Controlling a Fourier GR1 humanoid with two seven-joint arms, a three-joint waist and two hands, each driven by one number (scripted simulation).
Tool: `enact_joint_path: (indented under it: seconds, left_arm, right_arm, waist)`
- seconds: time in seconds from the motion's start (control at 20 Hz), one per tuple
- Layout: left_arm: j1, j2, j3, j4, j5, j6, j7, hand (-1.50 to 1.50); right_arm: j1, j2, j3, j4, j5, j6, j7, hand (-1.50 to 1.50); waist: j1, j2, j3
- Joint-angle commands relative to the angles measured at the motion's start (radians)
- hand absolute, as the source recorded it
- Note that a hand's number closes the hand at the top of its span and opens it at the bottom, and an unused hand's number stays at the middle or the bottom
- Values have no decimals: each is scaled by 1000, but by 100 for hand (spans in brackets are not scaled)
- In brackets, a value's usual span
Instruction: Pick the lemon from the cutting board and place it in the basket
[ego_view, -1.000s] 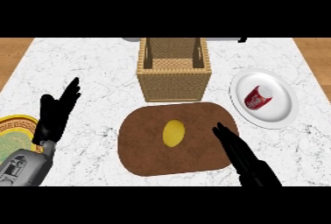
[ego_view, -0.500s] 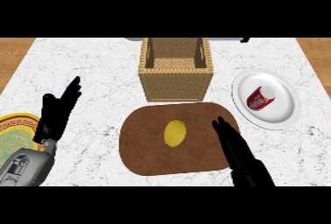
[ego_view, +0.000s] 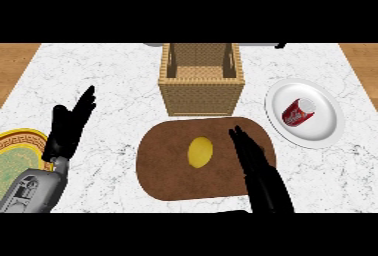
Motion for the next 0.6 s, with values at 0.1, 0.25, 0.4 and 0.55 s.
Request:
enact_joint_path:
  seconds: [0.1, 0.25, 0.4, 0.55]
  left_arm:
    - [-41, -26, 57, 45, -25, -59, 10, 0]
    - [69, -38, 50, -83, -37, -72, 18, 0]
    - [-19, -60, 99, -5, -75, -71, 57, 0]
    - [16, -70, 101, -48, -90, -92, 44, 0]
  right_arm:
    - [-47, 101, -27, 199, 28, -38, -102, -150]
    - [-108, 106, -102, 211, 11, 29, -106, -150]
    - [-91, 159, -95, 223, 56, 6, -106, -150]
    - [-31, 141, -100, 299, 32, -53, -228, -150]
  waist:
    - [0, 1, 0]
    - [4, -1, 0]
    - [0, 0, 0]
    - [1, 0, 0]
